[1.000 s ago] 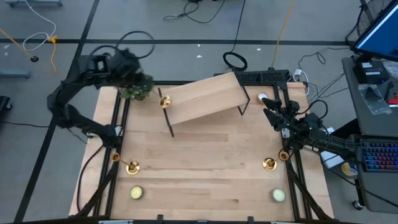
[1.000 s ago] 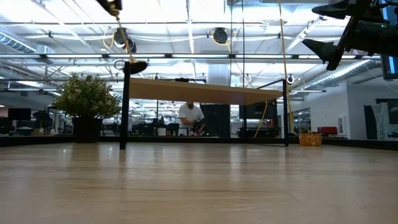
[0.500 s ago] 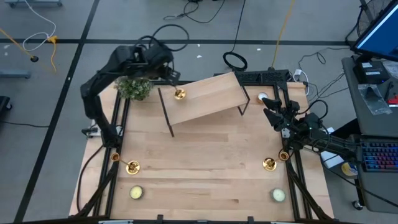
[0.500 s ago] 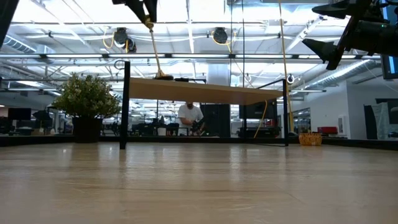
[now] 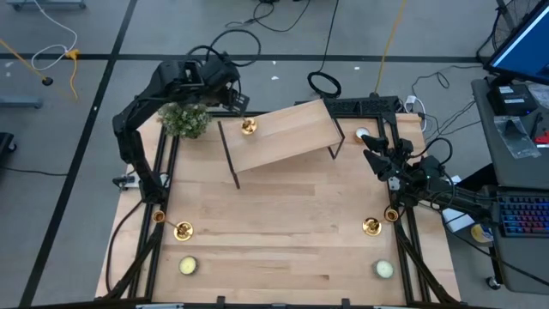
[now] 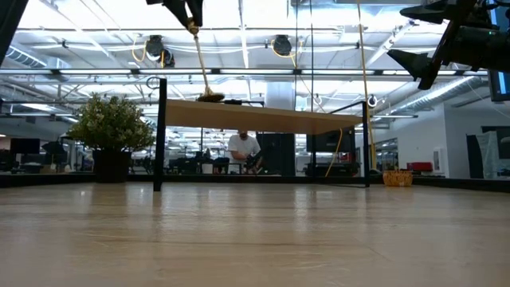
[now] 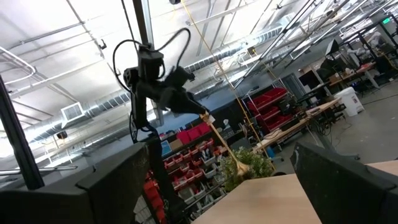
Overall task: Pick & Place candle stick holders
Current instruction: Put the top left gold candle holder on the shelf
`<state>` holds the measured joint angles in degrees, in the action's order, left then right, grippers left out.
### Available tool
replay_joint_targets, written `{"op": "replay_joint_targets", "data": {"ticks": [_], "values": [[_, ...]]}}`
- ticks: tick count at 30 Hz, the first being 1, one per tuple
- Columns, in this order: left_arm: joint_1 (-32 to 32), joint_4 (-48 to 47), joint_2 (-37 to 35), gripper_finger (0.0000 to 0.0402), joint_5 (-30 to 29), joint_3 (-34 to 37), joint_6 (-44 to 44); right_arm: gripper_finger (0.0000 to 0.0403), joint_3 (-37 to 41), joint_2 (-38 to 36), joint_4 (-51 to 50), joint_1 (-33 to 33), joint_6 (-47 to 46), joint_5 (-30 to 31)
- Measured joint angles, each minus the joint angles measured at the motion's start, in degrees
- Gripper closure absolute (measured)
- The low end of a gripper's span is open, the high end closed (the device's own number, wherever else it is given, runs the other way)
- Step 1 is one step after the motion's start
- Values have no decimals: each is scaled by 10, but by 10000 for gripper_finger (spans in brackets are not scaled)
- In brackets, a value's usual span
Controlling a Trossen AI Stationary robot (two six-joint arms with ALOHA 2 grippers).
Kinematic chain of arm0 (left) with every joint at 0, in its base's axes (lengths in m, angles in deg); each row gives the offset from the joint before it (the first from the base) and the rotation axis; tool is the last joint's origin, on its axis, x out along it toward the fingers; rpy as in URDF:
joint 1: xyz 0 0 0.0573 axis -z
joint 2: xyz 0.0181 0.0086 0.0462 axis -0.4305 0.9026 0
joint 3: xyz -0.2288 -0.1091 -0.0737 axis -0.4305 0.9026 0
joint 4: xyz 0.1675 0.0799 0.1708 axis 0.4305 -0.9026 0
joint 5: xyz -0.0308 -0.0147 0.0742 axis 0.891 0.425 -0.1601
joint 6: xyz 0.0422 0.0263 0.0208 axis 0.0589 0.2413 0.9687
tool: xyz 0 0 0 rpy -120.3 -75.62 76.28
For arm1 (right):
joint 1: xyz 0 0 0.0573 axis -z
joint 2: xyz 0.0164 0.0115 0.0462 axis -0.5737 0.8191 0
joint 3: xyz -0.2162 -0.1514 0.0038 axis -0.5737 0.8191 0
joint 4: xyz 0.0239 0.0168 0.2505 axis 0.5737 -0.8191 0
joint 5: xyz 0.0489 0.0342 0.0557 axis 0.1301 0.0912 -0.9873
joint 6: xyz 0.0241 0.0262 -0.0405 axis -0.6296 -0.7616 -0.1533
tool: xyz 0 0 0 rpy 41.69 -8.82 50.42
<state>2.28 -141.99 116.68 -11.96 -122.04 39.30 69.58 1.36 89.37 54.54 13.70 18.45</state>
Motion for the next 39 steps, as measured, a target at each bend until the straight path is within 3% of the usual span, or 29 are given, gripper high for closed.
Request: {"op": "replay_joint_targets", "data": {"ticks": [28,39], "values": [[4,1,17,265,-25,-3,83,23,0,0,0,0,-4,0],[8,0,17,265,-9,49,84,23,0,0,0,0,-4,0]]}}
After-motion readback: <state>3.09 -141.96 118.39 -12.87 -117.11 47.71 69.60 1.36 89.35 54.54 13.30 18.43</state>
